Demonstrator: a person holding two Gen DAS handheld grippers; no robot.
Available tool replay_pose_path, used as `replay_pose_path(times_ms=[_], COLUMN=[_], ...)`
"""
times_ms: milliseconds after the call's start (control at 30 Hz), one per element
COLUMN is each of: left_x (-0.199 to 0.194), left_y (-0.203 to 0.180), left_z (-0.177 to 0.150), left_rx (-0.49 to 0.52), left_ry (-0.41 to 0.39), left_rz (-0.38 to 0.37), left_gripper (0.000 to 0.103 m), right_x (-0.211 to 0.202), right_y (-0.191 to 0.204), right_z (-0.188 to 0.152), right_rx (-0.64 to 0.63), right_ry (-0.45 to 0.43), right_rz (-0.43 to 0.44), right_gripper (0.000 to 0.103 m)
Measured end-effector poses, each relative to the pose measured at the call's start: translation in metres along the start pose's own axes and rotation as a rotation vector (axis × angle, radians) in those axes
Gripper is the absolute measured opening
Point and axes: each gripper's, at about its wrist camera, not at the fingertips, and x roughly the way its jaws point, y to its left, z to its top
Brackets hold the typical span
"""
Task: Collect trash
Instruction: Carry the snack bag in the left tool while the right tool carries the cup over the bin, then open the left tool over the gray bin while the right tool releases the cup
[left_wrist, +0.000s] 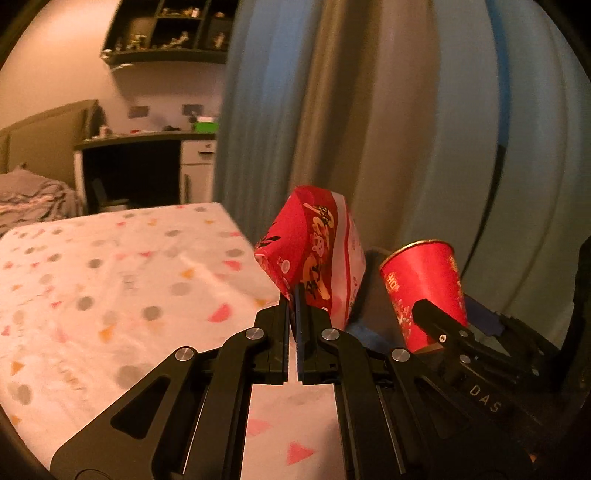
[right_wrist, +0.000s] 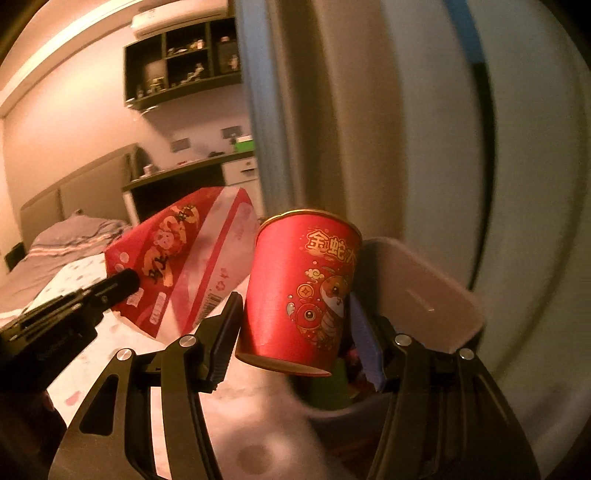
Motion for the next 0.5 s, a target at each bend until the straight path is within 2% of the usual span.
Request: replay_pose_path(times_ms=[267,467,500], left_x=[0.053,0.080,0.083], left_y=[-0.033,-0.043,-0.045], left_z=[-0.003,-0.010,-0.012], left_rx=[0.008,0.011,0.019], left_ry=[0.065,0.108,0.118], left_rz=[-0.099,-0.158,-0.178], left_gripper=[0.002,0.003,0.006], right_x=[0.012,0.023,0.025], right_y=[-0.042,-0.054,-0.056], right_z=[0.003,0.001,0.000], right_rx=[0.045,0.058,0.063], right_ry=[0.001,0.020,0.025], right_rz=[-0.067,-0.085,-0.084], right_gripper=[0.057,0.057,0.057])
